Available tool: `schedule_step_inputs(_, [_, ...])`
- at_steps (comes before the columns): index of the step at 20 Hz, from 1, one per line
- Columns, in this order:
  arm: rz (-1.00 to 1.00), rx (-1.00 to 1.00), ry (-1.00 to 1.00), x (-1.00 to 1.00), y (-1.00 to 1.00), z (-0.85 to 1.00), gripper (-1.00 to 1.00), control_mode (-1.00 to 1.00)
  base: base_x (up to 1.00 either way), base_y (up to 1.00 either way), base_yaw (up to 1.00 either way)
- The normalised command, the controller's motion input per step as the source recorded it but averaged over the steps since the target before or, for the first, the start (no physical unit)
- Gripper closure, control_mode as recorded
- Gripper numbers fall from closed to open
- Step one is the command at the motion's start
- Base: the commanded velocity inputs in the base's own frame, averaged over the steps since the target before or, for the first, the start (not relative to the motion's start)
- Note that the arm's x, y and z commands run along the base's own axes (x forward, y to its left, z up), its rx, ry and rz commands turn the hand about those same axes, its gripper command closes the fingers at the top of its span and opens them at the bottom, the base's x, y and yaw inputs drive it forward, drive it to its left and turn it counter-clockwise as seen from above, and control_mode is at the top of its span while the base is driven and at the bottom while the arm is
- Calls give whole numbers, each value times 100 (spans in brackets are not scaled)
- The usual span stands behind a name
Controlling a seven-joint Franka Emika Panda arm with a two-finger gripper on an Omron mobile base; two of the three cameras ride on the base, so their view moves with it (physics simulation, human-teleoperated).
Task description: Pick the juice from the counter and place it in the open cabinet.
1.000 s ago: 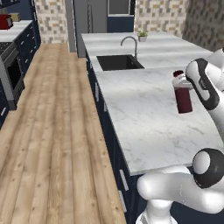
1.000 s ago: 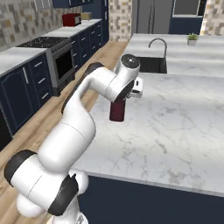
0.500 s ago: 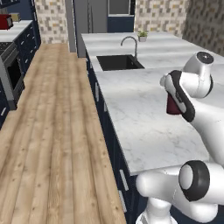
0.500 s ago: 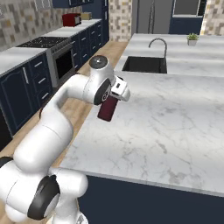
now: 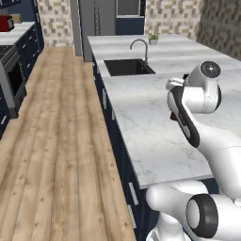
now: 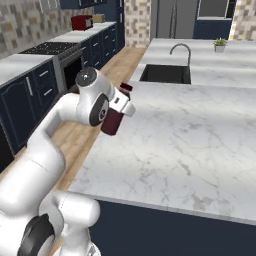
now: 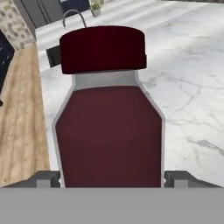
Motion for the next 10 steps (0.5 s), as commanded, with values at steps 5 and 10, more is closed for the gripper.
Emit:
schedule_step_inputs(5, [1,0,-22,-24,0,21,100,-100,0,0,0])
schedule_step_inputs(10, [5,0,-14,-35,0,11,100,-100,0,0,0])
